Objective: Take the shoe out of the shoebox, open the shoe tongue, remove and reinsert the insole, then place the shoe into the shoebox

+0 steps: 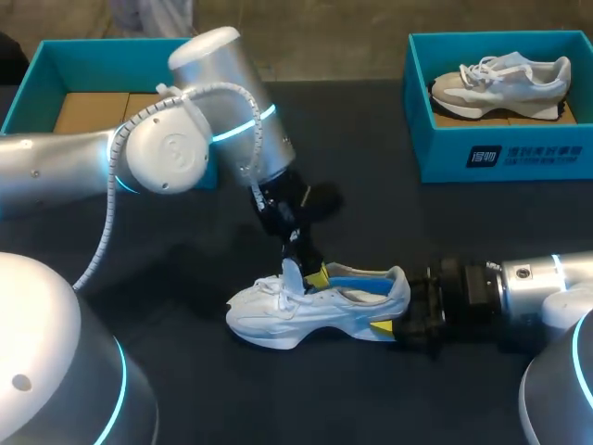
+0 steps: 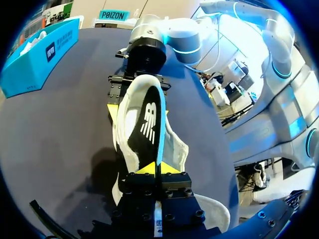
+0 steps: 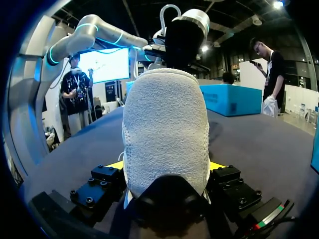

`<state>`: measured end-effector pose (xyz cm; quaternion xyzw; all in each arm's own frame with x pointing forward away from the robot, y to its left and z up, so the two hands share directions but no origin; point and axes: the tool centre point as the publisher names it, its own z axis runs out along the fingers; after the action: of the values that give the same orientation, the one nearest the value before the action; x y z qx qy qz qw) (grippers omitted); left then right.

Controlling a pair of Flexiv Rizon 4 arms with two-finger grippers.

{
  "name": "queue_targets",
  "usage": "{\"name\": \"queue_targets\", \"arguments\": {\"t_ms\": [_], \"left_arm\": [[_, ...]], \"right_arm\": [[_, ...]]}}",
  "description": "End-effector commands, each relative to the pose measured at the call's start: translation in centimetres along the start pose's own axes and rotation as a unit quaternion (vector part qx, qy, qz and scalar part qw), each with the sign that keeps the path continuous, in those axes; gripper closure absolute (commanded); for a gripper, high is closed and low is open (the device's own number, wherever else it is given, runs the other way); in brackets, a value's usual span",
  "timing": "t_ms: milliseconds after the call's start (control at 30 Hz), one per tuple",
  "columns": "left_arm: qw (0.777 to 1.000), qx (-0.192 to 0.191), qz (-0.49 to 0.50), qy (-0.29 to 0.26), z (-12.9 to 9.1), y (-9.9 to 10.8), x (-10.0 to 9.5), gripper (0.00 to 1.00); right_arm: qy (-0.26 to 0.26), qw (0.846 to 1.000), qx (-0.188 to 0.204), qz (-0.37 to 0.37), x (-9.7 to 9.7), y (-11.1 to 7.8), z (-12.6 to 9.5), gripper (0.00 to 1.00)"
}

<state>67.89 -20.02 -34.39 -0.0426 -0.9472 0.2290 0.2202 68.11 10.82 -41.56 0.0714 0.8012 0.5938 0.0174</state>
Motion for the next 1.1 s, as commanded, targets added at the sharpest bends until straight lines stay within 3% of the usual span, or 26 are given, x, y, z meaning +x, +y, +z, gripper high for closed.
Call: {"name": "queue_targets", "arguments": {"t_ms": [33, 267, 333, 400, 500, 800, 1100], "left_arm": [[1.000, 0.013, 0.001, 0.007, 0.0, 0.4, -0.1, 1.00], [1.000, -0.005, -0.013, -0.008, 0.5, 0.0, -0.3, 1.00], [1.000, -0.008, -0.010, -0.013, 0.5, -0.3, -0.2, 0.76], [1.000, -0.010, -0.008, -0.022, 0.3, -0.6, 0.0, 0.63], [0.999, -0.013, -0.001, -0.034, 0.1, -1.2, 0.4, 0.57], [0.995, -0.026, 0.011, -0.100, -0.8, -2.9, 1.9, 0.58], [0.983, -0.033, -0.003, -0.180, -1.8, -3.9, 2.2, 0.59]], "right_arm": [[-0.001, 1.000, 0.002, 0.000, 0.1, 0.0, 0.1, 1.00], [-0.001, 1.000, 0.002, 0.000, 0.1, 0.0, 0.1, 1.00], [-0.001, 1.000, 0.002, 0.000, 0.1, 0.0, 0.1, 1.00], [-0.001, 1.000, 0.002, 0.000, 0.1, 0.0, 0.1, 1.00], [-0.001, 1.000, 0.002, 0.000, 0.1, 0.0, 0.1, 1.00], [-0.001, 1.000, 0.002, 0.000, 0.1, 0.0, 0.1, 1.00], [-0.001, 1.000, 0.002, 0.000, 0.1, 0.0, 0.1, 1.00]]}}
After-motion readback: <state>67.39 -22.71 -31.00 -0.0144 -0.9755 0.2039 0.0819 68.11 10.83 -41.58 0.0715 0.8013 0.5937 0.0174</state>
